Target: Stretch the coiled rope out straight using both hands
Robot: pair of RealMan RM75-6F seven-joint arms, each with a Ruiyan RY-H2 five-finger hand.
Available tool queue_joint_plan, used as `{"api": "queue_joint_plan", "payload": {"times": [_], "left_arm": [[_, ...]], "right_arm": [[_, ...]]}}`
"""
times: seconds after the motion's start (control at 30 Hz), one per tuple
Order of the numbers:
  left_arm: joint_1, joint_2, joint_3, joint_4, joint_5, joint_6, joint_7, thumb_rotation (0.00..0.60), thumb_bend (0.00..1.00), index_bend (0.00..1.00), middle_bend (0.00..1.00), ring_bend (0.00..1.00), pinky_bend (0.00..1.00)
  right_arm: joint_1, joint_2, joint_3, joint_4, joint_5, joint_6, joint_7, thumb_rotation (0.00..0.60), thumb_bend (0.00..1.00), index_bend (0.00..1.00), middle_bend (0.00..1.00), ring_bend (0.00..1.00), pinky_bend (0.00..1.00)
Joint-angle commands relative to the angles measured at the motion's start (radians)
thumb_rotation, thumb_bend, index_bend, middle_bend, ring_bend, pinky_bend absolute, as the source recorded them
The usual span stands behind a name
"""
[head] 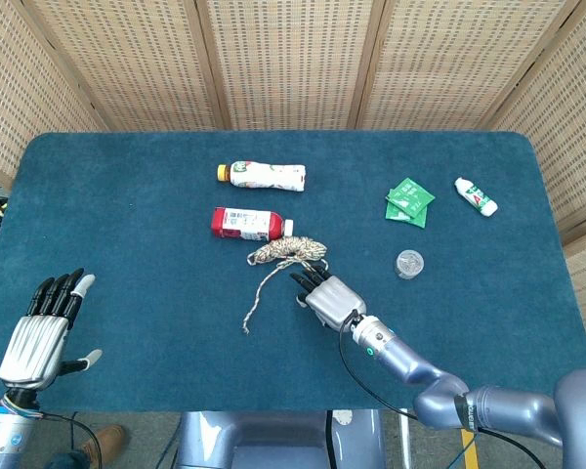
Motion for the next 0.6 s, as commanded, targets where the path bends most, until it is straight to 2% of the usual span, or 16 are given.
{"api": "queue_joint_plan", "payload": {"times": [0.03, 0.6], "left_arm": [[0.0, 0.0, 0.001, 0.0, 0.0, 0.0, -0.001, 0.6, 0.0, 0.0, 0.0, 0.0, 0.0], [-0.007, 0.006, 0.002, 0.0, -0.007, -0.005, -0.011, 0.6, 0.0, 0.0, 0.0, 0.0, 0.0]], "right_arm": [[0.005, -0.01, -0.009, 0.005, 0.015, 0.011, -0.014, 0.6, 0.89, 0.35, 0.0, 0.0, 0.0], [0.025, -0.037, -0.05, 0.021, 0.09, 0.033, -0.069, 0.6, 0.89, 0.37, 0.0, 0.0, 0.0]]}}
